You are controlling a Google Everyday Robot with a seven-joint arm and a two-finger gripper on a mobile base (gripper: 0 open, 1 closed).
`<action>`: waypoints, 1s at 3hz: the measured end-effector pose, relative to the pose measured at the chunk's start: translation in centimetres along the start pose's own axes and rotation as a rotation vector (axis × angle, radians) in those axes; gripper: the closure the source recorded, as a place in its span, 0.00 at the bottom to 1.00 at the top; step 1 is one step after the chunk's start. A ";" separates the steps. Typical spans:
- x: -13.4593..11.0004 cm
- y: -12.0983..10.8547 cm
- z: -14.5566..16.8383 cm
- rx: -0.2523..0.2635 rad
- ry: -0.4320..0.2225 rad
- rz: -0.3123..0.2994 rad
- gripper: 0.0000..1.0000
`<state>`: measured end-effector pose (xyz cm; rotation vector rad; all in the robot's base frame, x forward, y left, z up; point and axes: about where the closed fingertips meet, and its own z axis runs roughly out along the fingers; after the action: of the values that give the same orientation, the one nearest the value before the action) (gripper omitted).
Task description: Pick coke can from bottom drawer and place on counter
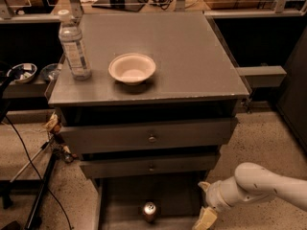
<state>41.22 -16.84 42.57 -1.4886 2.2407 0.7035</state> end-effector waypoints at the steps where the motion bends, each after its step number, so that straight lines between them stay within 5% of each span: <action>1: 0.2 0.0 0.2 -0.001 -0.005 0.003 0.00; 3: 2.6 -0.5 4.8 -0.031 -0.056 0.019 0.00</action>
Offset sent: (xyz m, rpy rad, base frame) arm -0.0048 -0.0004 -0.0344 0.0951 -0.0146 -0.0468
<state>40.81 -16.18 37.15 -1.4458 2.2142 0.7798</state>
